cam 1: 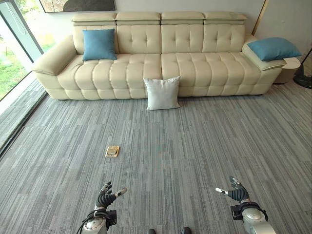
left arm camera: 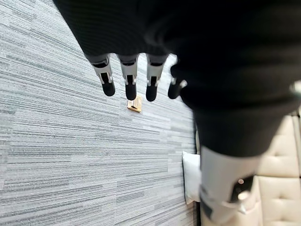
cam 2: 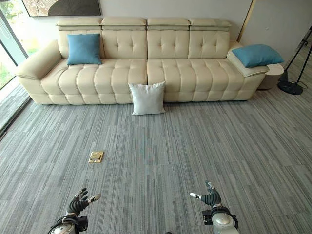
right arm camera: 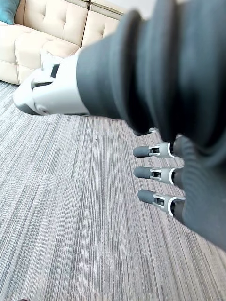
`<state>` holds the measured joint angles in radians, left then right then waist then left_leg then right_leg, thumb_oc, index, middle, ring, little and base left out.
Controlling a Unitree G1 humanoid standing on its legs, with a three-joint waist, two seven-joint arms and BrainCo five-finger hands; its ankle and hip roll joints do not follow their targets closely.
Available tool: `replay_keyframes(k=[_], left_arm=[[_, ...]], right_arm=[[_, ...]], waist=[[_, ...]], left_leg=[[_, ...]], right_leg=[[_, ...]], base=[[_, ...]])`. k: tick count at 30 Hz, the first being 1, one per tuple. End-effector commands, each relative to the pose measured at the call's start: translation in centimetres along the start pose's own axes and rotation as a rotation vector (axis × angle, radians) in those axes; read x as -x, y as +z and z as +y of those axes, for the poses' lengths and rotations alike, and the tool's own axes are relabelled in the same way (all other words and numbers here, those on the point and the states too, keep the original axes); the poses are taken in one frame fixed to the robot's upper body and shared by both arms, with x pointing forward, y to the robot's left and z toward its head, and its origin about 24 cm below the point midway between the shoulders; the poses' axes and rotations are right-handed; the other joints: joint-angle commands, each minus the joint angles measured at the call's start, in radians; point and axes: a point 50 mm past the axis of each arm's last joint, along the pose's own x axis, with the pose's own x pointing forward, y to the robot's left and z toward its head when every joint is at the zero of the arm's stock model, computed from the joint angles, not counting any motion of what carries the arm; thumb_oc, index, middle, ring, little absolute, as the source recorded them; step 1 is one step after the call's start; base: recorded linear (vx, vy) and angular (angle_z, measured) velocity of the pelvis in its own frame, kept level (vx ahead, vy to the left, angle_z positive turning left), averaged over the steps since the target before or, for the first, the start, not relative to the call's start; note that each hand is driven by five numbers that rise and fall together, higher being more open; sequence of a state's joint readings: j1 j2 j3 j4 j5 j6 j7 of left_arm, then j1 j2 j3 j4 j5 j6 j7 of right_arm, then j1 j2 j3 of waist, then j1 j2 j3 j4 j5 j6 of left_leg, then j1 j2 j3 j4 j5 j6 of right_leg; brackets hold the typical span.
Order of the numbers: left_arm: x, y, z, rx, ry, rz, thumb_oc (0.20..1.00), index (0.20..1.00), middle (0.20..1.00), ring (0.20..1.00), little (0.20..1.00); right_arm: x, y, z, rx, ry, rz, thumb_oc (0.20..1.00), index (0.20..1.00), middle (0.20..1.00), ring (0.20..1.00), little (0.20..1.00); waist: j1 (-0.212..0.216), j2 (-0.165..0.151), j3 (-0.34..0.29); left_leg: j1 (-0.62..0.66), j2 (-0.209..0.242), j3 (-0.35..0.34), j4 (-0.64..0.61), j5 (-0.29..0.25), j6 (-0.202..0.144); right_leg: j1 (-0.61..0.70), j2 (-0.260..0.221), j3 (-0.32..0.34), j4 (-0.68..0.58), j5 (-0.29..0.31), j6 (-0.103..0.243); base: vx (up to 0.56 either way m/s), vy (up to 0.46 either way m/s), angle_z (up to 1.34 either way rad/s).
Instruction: Pick up all the scattered cushions and arrange them neatly on the sofa.
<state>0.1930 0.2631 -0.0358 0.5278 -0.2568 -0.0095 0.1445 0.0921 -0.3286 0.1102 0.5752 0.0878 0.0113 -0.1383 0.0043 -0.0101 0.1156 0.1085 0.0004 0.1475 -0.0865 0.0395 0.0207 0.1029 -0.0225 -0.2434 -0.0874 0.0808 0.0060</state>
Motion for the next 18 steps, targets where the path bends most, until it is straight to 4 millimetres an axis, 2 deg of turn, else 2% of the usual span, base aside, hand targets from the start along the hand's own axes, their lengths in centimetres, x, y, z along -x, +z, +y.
replay_keyframes(k=[1, 18], left_arm=[[-0.88, 1.28, 0.34, -0.033, 0.014, -0.046, 1.000, 1.000, 1.000, 1.000, 1.000], [-0.72, 0.45, 0.36, -0.006, 0.020, -0.012, 1.000, 1.000, 1.000, 1.000, 1.000]], right_arm=[[-0.79, 1.66, 0.49, 0.012, 0.020, -0.050, 1.000, 1.000, 1.000, 1.000, 1.000], [-0.81, 1.01, 0.54, 0.014, 0.003, -0.018, 1.000, 1.000, 1.000, 1.000, 1.000]], waist=[[0.001, -0.011, -0.008], [0.006, -0.013, -0.005]], left_leg=[[0.022, 0.069, 0.027, -0.001, -0.052, -0.088], [0.022, 0.066, 0.021, -0.001, -0.055, -0.086]], right_leg=[[0.022, -0.089, -0.018, 0.000, -0.100, 0.122], [0.026, -0.091, -0.025, 0.000, -0.104, 0.122]], base=[[0.00, 0.000, 0.00], [0.00, 0.000, 0.00]])
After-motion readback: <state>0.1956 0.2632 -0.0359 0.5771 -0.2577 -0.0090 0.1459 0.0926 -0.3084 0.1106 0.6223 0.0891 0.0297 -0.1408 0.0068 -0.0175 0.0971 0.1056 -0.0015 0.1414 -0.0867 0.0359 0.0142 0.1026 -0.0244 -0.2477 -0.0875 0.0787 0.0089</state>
